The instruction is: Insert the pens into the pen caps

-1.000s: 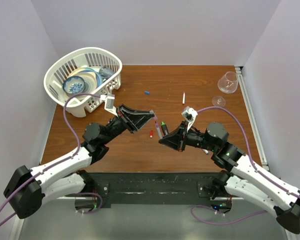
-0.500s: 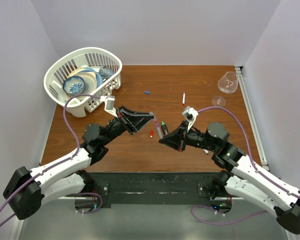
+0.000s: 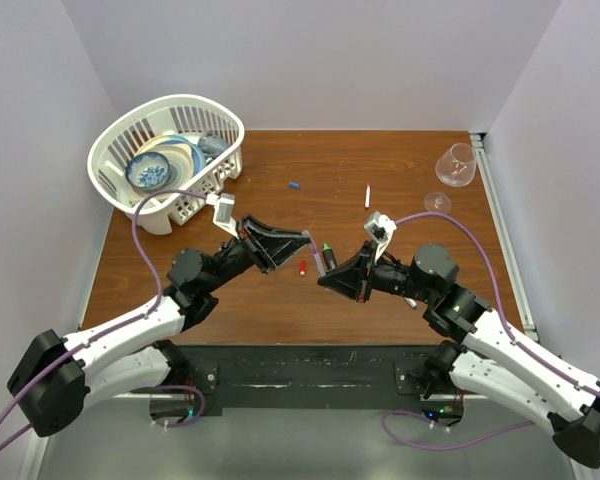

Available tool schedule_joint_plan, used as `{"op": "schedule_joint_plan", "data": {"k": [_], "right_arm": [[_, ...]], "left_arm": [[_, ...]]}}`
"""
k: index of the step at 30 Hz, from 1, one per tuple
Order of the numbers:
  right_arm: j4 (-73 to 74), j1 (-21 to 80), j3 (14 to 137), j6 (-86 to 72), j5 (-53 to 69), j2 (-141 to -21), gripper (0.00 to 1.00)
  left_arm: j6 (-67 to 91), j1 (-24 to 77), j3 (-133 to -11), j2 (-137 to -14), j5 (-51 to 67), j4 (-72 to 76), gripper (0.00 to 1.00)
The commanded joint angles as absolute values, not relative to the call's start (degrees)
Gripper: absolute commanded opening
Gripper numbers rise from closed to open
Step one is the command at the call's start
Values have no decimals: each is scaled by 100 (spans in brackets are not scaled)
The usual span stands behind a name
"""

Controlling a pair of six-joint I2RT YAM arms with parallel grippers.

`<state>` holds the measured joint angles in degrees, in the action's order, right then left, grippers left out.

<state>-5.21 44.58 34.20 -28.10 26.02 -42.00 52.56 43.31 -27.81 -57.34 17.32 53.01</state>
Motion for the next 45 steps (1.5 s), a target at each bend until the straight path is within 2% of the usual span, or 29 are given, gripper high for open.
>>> {"op": "schedule_joint_plan", "data": {"k": [1, 7, 9, 10, 11, 13, 16, 21, 34, 41, 45], "right_arm": [[-642, 4447, 3875, -2751, 2347, -4245, 0], [-397, 4456, 4236, -2602, 2163, -4394, 0], [-308, 4456, 4324, -2470, 2092, -4386, 0], [-221, 4456, 4342, -2418, 2092, -4386, 0], [-185, 4465, 4350, -2373, 2100, -4386, 0], [-123, 4447, 4342, -2355, 2162, -4368, 0], [-132, 4456, 4263, -2391, 2241, -4298, 0], [-141, 4456, 4131, -2461, 2311, -4175, 0], [-123, 4456, 4096, -2522, 2461, -4148, 0], [-132, 4447, 4087, -2531, 2496, -4140, 0], [-114, 4465, 4096, -2549, 2461, -4140, 0]], "left_arm": [[5142, 4500, -2698, -5766, 1732, 5327, 0], [5151, 4693, -2698, -5976, 1907, 5528, 0], [5046, 4746, -2725, -5959, 1942, 5555, 11], [5028, 4746, -2716, -5907, 1908, 5555, 27], [5010, 4737, -2707, -5784, 1872, 5581, 35], [4826, 4737, -2689, -5626, 1784, 5616, 59], [4553, 4737, -2751, -5344, 1653, 5494, 65], [4193, 4737, -3058, -5212, 1582, 5027, 67], [4017, 4746, -3849, -5660, 1547, 4510, 62], [4060, 4746, -4139, -5906, 1547, 4386, 58], [4113, 4737, -4210, -5985, 1591, 4368, 50]]}}
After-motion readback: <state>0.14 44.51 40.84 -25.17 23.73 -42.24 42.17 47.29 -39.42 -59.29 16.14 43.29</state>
